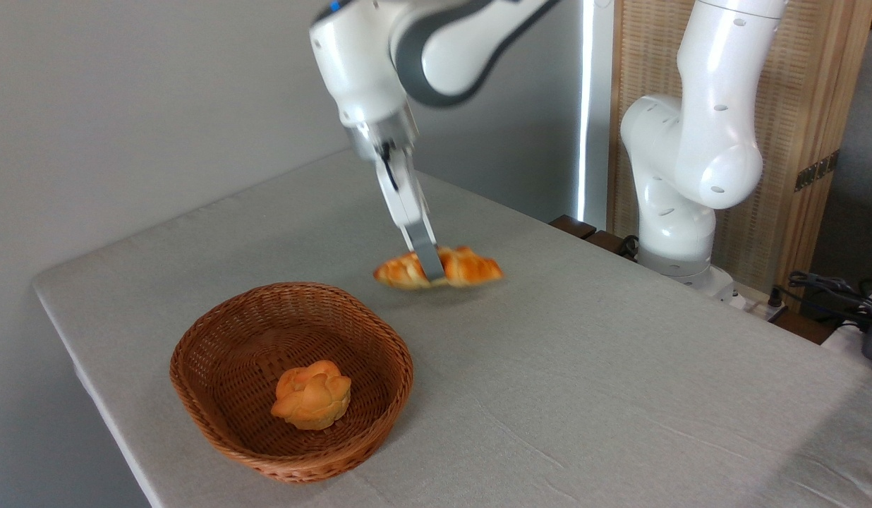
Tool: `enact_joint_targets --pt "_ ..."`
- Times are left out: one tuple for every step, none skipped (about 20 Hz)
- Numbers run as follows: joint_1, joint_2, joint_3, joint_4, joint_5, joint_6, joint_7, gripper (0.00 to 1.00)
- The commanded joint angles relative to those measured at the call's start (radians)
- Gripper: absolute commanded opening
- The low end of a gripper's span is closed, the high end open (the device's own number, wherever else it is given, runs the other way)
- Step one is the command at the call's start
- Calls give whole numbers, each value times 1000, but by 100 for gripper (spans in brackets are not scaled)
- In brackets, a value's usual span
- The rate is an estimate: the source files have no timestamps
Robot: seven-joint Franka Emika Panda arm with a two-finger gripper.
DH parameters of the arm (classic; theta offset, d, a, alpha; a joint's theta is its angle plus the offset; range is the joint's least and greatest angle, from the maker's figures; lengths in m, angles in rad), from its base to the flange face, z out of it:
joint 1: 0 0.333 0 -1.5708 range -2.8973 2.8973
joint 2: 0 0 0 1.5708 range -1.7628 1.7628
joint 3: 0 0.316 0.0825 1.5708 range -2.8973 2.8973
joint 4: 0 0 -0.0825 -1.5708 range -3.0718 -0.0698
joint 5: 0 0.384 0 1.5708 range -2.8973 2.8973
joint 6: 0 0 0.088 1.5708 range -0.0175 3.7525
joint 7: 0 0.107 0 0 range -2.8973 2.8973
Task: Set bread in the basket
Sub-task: 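Lift the croissant and carry it over the wicker basket, then lower the croissant into the basket beside the bun and open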
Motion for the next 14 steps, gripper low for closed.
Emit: enact_joint_targets --pt "-12 11 72 197 -46 -118 -120 32" --pt "-13 28 98 235 -61 -106 -165 32" --pt "-13 48 107 272 -75 -80 -191 32" --pt "-13 68 115 292 -80 -43 -207 32" --pt "-13 86 133 298 -83 12 -230 32" --pt "-13 108 144 298 -98 81 -263 31" --pt "-13 129 146 297 -121 153 -308 31" --pt "-13 149 146 297 -136 208 -358 31" --pt "-13 169 146 295 -138 247 -407 31" --pt "-13 191 153 295 -140 282 -441 31" --pt "-13 212 158 292 -147 323 -467 31" --pt "-11 241 159 292 -164 363 -500 31" --pt "-11 261 159 292 -170 406 -524 31" --pt "-9 280 159 292 -173 438 -540 32"
